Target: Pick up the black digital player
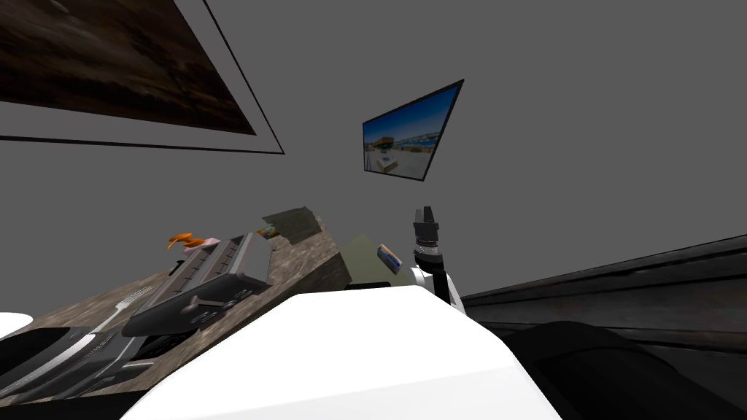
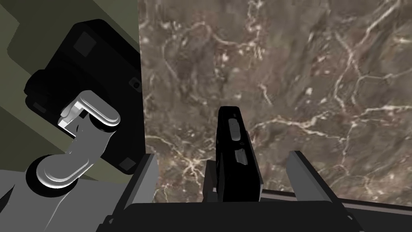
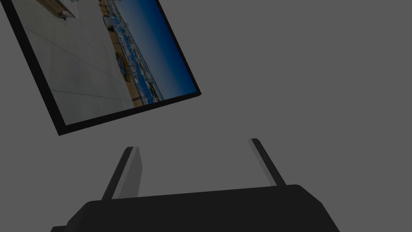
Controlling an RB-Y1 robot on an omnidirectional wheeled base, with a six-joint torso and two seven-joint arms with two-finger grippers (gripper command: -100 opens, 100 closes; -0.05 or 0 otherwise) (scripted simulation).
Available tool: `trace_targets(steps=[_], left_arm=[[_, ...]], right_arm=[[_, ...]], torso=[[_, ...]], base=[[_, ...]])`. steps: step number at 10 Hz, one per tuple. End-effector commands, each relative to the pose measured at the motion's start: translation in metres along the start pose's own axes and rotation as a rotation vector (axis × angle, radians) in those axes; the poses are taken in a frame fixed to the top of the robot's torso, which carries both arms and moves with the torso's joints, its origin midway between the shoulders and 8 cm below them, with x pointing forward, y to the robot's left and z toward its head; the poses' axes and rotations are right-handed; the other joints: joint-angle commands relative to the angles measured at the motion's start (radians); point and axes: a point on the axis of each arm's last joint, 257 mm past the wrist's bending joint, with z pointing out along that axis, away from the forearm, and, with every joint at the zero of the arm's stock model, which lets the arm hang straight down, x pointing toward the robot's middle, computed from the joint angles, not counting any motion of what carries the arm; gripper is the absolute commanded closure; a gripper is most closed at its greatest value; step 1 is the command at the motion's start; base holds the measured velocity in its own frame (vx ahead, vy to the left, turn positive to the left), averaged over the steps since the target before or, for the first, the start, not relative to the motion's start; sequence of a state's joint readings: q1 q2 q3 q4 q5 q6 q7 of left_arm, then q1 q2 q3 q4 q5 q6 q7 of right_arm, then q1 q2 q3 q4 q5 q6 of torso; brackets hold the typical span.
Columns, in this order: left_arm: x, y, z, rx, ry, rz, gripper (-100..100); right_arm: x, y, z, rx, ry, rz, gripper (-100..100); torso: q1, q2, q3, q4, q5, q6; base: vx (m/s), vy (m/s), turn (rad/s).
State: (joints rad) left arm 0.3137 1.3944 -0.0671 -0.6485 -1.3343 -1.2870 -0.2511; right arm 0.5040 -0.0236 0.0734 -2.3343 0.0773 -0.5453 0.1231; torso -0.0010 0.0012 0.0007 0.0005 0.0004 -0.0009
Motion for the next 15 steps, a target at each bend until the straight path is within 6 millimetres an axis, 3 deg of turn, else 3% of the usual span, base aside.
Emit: trace_targets(steps=[1, 2, 3, 4, 5, 8, 9, 13, 14, 15], left_arm=[[-0.016, 0.009, 0.0, -0.014, -0.013, 0.008, -100], [-0.009, 0.008, 0.0, -0.009, 0.014, 0.016, -100], [-0.028, 0.018, -0.001, -0.028, -0.011, 0.018, -100], [-0.021, 0.017, -0.001, -0.024, 0.017, 0.026, -100], [-0.041, 0.028, -0.004, -0.047, -0.01, 0.027, -100], [-0.031, 0.027, -0.004, -0.041, 0.023, 0.034, -100], [-0.031, 0.027, -0.004, -0.041, 0.024, 0.034, 100], [-0.031, 0.026, -0.004, -0.039, 0.025, 0.035, 100], [-0.031, 0.026, -0.004, -0.039, 0.025, 0.035, 0], [-0.018, 0.017, -0.001, -0.021, 0.031, 0.03, 100]], right_arm=[[0.0, 0.0, 0.0, 0.0, 0.0, 0.0, 0], [0.0, 0.0, 0.0, 0.0, 0.0, 0.0, 0], [0.0, 0.0, 0.0, 0.0, 0.0, 0.0, 0], [0.0, 0.0, 0.0, 0.0, 0.0, 0.0, 0], [0.0, 0.0, 0.0, 0.0, 0.0, 0.0, 0], [0.0, 0.0, 0.0, 0.0, 0.0, 0.0, 0], [0.0, 0.0, 0.0, 0.0, 0.0, 0.0, 0], [0.0, 0.0, 0.0, 0.0, 0.0, 0.0, 0], [0.0, 0.0, 0.0, 0.0, 0.0, 0.0, 0], [0.0, 0.0, 0.0, 0.0, 0.0, 0.0, 0]], torso=[[0.0, 0.0, 0.0, 0.0, 0.0, 0.0], [0.0, 0.0, 0.0, 0.0, 0.0, 0.0], [0.0, 0.0, 0.0, 0.0, 0.0, 0.0], [0.001, 0.001, 0.0, 0.0, 0.0, 0.0], [0.0, 0.001, 0.0, 0.0, 0.0, 0.0], [0.0, 0.0, 0.0, 0.0, 0.0, 0.0], [0.0, -0.001, 0.0, 0.0, 0.0, 0.0], [0.0, -0.001, 0.0, 0.0, 0.0, 0.0], [0.0, -0.001, 0.0, 0.0, 0.0, 0.0], [0.0, -0.001, 0.0, 0.0, 0.0, 0.0]], base=[[-0.017, 0.014, 0.077], [-0.016, 0.012, 0.038], [-0.026, 0.018, 0.088], [-0.022, 0.012, 0.04], [-0.022, 0.02, 0.08], [-0.009, 0.007, 0.01], [0.0, 0.0, 0.0], [0.0, 0.0, 0.0], [0.0, 0.0, 0.0], [0.019, -0.011, -0.107]])
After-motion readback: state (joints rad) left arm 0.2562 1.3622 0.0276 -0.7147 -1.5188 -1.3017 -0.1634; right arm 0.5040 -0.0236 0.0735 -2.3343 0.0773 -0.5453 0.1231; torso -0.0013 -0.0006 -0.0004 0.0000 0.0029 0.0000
